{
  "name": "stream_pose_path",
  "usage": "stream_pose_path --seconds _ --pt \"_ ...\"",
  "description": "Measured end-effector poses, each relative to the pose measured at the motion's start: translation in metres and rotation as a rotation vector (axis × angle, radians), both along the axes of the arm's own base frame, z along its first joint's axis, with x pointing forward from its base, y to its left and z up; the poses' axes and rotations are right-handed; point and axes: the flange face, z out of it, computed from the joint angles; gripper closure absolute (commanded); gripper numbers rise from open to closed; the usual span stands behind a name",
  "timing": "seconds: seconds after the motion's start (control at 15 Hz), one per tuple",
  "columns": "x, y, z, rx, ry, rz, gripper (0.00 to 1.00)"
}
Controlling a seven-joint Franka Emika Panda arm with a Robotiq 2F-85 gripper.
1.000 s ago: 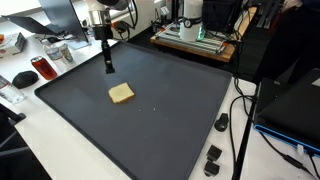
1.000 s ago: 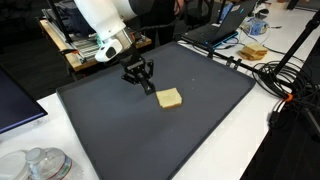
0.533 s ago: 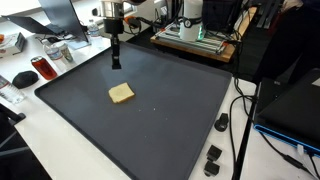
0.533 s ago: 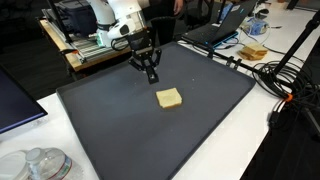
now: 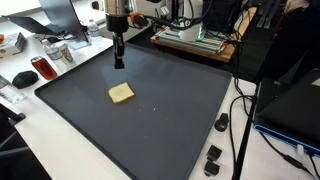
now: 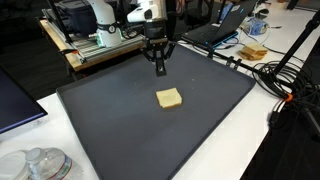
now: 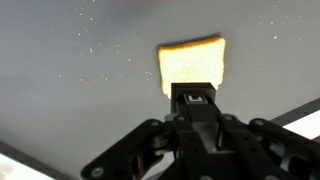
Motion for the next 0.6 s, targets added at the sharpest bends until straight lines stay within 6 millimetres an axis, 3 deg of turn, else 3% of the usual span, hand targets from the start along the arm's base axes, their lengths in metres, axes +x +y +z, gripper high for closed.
stream_pose_path --seconds 0.2,0.27,0.47,0.6 --pt "0.007 0.006 0.008 -0.002 0.002 0.011 0.79" --pt "0.006 0.005 0.008 -0.003 0.003 0.008 0.95" --pt "0.006 0.005 0.007 -0.002 0.006 0.013 0.95" --pt "0.008 0.02 0.005 0.0 0.011 0.052 0.95"
